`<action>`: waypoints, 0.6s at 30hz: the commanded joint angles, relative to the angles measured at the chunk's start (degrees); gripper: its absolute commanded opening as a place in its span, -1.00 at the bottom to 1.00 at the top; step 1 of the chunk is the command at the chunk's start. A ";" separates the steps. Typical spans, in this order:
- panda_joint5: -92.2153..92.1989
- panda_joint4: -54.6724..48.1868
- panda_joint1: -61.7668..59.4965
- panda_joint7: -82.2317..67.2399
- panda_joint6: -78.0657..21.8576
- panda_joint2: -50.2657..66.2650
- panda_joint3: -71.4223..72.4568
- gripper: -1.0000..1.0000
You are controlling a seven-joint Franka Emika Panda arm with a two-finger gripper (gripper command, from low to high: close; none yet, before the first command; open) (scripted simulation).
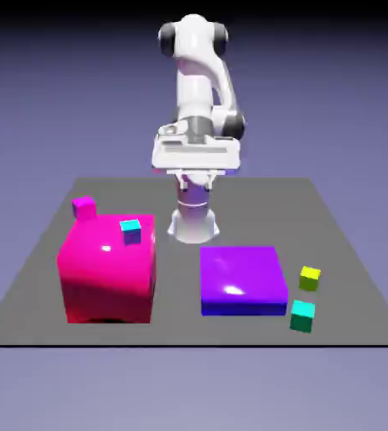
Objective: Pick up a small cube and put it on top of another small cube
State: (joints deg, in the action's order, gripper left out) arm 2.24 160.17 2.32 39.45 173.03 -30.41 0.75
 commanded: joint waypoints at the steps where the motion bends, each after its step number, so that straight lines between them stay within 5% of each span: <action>1: 1.86 -0.69 1.36 -2.50 -0.81 1.87 0.62 0.00; 18: 33.49 -12.40 24.42 -44.86 -14.55 33.59 11.17 0.00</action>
State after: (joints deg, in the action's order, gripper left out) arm 35.73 147.78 27.20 -5.40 158.48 3.17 11.92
